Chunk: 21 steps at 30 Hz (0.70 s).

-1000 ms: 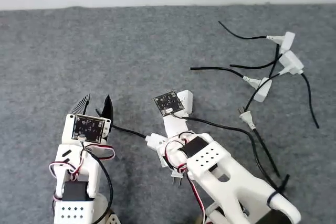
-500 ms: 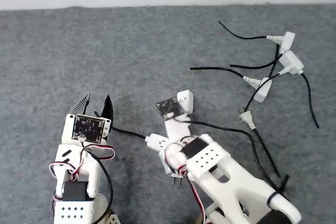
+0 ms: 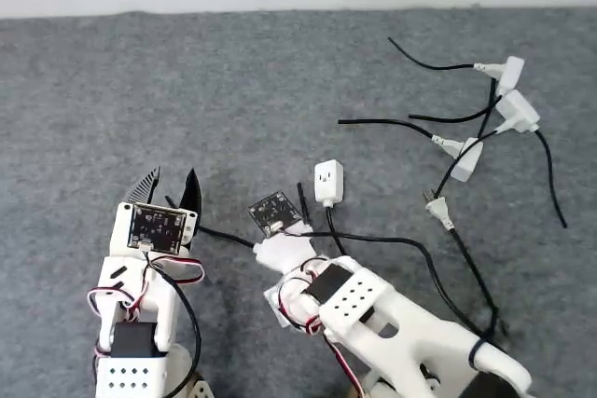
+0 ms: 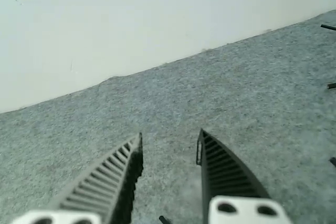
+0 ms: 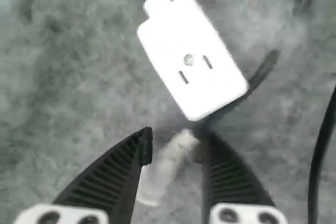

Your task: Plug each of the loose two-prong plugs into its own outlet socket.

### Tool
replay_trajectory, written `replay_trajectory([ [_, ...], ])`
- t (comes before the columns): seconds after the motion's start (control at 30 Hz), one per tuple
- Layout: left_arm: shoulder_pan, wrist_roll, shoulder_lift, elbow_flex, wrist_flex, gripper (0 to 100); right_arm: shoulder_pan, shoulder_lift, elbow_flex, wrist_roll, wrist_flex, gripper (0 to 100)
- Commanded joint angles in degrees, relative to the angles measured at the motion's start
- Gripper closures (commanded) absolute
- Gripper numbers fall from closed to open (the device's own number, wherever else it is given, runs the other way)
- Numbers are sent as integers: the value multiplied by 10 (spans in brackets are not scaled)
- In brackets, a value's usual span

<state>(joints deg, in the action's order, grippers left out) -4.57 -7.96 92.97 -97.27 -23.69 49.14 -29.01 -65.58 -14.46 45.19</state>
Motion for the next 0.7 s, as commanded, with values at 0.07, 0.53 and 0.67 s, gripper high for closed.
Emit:
replay_trajectory([
  [0.07,4,-7,7,6,15,836,-45,-10,-16,-3,-11,838],
  [0.53,4,-7,7,6,15,836,-54,-10,-21,35,-7,988],
  [0.67,4,-7,7,6,15,836,-59,-15,-19,39,-7,991],
])
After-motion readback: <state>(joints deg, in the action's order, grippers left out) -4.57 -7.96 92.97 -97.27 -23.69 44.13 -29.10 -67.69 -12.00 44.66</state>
